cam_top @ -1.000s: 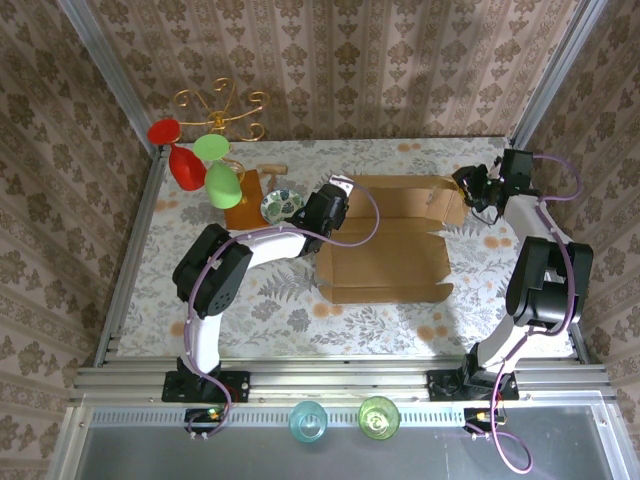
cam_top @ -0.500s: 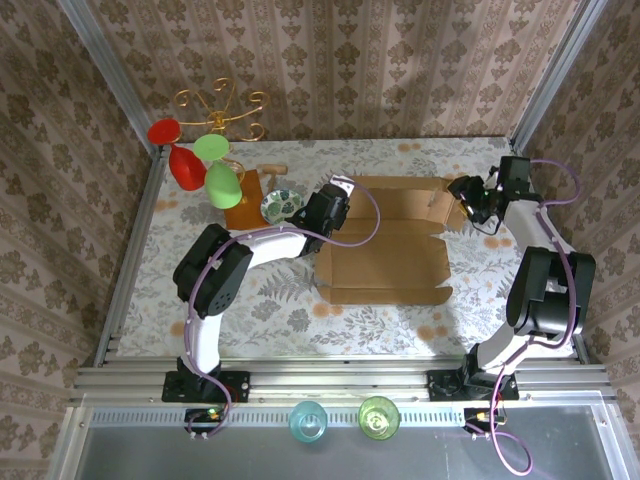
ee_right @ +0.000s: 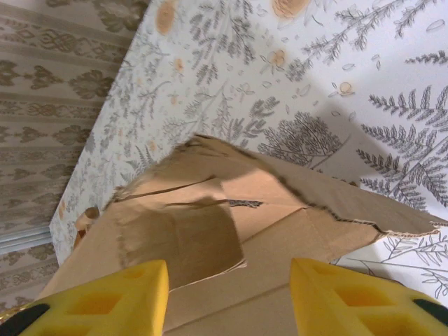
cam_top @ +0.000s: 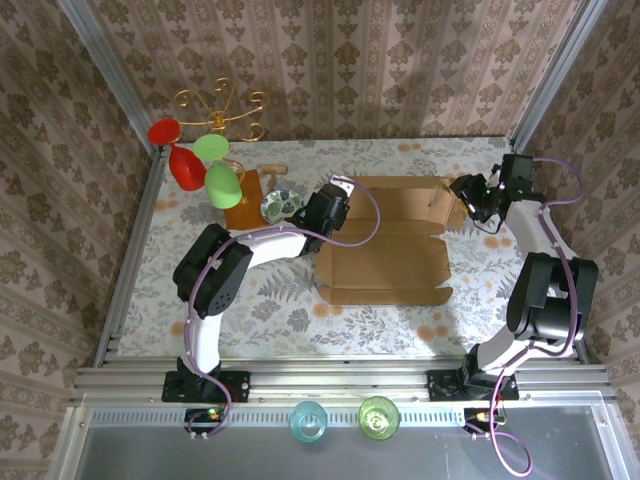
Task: Fold the paper box
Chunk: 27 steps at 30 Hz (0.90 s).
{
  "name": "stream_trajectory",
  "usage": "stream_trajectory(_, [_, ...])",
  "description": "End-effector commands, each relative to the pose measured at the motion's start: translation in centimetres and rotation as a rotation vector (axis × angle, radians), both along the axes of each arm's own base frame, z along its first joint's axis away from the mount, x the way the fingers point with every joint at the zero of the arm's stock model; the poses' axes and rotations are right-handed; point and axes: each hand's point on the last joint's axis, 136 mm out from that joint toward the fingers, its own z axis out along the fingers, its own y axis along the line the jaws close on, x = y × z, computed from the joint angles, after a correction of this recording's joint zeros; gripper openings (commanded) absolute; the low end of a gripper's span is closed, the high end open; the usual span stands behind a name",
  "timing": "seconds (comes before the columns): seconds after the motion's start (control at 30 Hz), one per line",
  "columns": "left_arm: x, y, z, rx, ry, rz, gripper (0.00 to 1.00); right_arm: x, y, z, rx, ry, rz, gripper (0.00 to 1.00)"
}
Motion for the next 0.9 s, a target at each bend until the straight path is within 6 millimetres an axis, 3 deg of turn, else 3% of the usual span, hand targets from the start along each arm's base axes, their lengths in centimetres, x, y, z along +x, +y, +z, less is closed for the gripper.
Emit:
stream_trajectory(0.0, [-0.3,0.0,-1.2,0.072,0.031,-0.021,0.0,0.0,1.1,-0.9,0.017,0.047,0.026,0.45])
stream_trajectory(0.23, [-0.3,-0.1,-1.1,0.072,0.029,-0.021,0.0,-0.3,4.1,-1.3,0.027,0.069,0.111,0.47])
stream_trajectory(0.5, [-0.2,-0.1,-1.0,0.071,0.027,-0.022,0.0,-2.2,2.1,-0.6,0.002,0.042,0.038,0.41])
stream_trajectory(0.7, [-0.3,-0.2,-1.0,0.068,0.025,-0.023,0.0,-4.3,2.1,-4.0,0.048,0.083,-0.014,0.42])
stream_trajectory(0.87, [-0.3,-0.2,-1.1,0.07,0.026,-0.027,0.0,-4.5,1.8,-6.8,0.054,0.126,-0.056,0.48])
